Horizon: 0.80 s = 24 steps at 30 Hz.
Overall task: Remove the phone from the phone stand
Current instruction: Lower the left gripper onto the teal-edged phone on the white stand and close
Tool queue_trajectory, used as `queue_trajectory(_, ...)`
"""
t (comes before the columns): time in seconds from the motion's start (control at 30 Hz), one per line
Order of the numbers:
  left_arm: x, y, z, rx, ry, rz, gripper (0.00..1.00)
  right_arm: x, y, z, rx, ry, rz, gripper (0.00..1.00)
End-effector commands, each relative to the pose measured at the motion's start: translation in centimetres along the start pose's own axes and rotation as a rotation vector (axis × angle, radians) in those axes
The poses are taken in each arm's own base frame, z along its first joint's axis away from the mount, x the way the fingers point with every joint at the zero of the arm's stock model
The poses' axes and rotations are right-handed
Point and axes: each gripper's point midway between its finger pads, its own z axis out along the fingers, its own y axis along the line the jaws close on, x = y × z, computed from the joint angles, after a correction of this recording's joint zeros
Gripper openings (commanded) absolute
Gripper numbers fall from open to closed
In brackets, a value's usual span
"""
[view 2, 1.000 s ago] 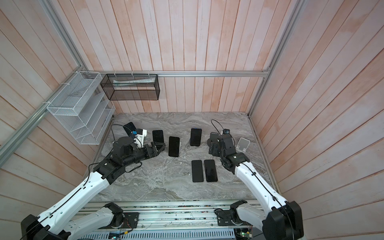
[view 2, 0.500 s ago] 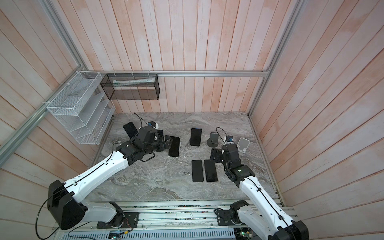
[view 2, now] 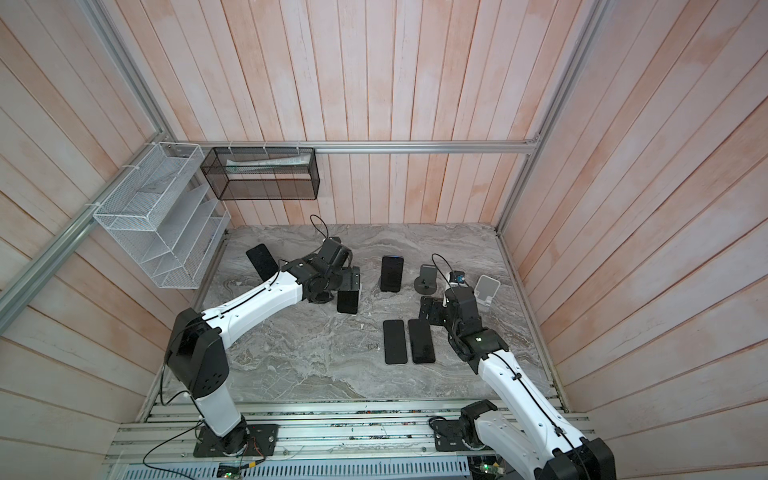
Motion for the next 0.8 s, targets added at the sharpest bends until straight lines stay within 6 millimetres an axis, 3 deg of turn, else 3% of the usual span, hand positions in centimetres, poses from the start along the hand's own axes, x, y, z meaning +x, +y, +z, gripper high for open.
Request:
queue_trajectory(0.0, -0.1, -0.1, 0.8, -0.032, 0.014, 0.049, 0.97, 0.2, 0.2, 0.3, -0.019, 0.008, -0.002, 0.98)
queue_trajectory(0.2, -0.3, -0.7, 2.8, -0.035, 0.020, 0.103, 0.97, 0.3, 0.3, 0.8, -0.025, 0.023, -0.003, 0.98)
queue_trajectory(0.77, -0.5, -0.2, 5.2, -0.089, -0.016, 0.094, 0.96, 0.3, 0.3, 1.0, -0.044, 0.031, 0.010, 0.98)
